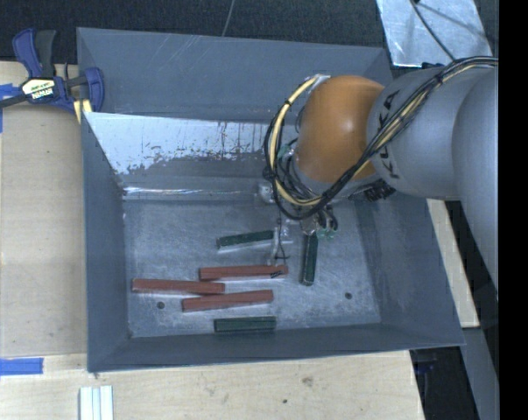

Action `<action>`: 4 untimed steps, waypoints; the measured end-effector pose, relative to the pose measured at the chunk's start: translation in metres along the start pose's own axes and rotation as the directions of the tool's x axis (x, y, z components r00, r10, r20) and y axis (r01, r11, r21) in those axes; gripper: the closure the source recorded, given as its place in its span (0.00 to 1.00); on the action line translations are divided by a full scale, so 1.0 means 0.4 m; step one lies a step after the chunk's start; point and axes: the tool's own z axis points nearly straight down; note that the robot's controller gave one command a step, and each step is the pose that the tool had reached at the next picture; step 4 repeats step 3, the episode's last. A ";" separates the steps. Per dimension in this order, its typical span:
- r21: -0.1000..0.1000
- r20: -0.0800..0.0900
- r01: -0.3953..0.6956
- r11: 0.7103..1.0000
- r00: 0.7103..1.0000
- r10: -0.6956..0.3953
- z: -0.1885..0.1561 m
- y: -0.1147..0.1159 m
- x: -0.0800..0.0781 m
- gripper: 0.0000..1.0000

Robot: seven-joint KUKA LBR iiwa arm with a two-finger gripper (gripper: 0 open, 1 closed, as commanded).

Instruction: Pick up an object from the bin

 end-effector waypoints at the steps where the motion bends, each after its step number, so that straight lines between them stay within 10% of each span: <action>1: 0.002 0.009 0.062 0.998 0.998 -0.062 0.057 0.022 0.148 1.00; 2: 0.002 0.009 0.062 0.998 0.998 -0.062 0.057 0.022 0.148 1.00; 3: 0.002 0.010 0.040 0.999 0.999 -0.040 -0.278 -0.051 0.198 1.00; 4: 0.002 0.010 0.040 0.999 0.999 -0.040 -0.278 -0.051 0.198 1.00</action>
Offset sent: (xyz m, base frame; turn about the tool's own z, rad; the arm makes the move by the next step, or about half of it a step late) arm 0.0000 0.0000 0.0000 0.0000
